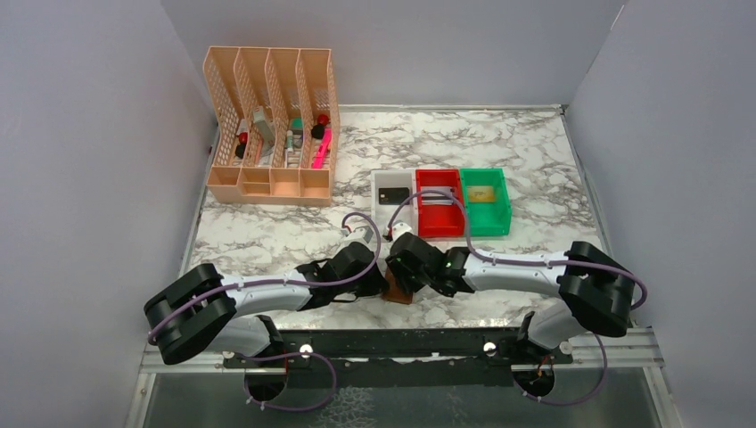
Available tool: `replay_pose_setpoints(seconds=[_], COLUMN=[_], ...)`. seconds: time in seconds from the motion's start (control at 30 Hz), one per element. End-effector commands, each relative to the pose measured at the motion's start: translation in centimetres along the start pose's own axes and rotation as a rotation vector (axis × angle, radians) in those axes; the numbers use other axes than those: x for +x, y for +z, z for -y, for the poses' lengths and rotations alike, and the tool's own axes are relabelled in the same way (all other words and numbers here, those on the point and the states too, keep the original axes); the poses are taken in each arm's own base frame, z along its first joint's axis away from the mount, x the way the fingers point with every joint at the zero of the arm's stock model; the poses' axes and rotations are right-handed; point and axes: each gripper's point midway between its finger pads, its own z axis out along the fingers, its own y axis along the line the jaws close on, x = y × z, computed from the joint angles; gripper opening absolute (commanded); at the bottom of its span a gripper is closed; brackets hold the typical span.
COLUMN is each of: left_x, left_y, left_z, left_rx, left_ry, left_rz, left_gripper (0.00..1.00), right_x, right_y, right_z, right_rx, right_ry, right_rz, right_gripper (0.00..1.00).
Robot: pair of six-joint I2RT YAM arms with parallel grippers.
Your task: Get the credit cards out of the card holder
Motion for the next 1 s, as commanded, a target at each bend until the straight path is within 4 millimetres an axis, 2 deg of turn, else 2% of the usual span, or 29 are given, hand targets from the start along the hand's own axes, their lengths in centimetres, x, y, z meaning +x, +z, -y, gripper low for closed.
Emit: replay_pose_setpoints(seconds=[0.0, 0.13, 0.4, 0.47, 0.6, 0.77, 0.97], left_x=[0.0, -0.1, 0.0, 0.1, 0.1, 0.1, 0.0], left_y=[-0.2, -0.3, -0.4, -0.5, -0.6, -0.6, -0.6], left_z=[-2.0, -1.9, -2.5, -2.8, -2.9, -2.7, -2.3], left_rx=[-0.075, -0.075, -0.099, -0.109, -0.112, -0.104, -0.089], left_ry=[0.007, 0.005, 0.002, -0.003, -0.007, -0.004, 0.002], left_rz=[0.016, 0.019, 0.019, 0.022, 0.025, 0.023, 0.023], left_gripper=[0.00, 0.00, 0.00, 0.00, 0.00, 0.00, 0.00], right_x=[3.4, 3.5, 2.0, 1.2, 0.5, 1.4, 2.7], right_y=[-0.1, 0.1, -0.6, -1.3, -2.7, -3.3, -2.7], right_z=[2.2, 2.8, 3.8, 4.1, 5.0, 5.3, 4.7], right_rx=[0.115, 0.156, 0.232, 0.247, 0.304, 0.320, 0.300], right_ry=[-0.033, -0.018, 0.060, 0.107, 0.220, 0.340, 0.421], right_rz=[-0.131, -0.142, -0.060, -0.020, 0.041, 0.049, 0.019], right_gripper=[0.36, 0.17, 0.04, 0.06, 0.18, 0.30, 0.34])
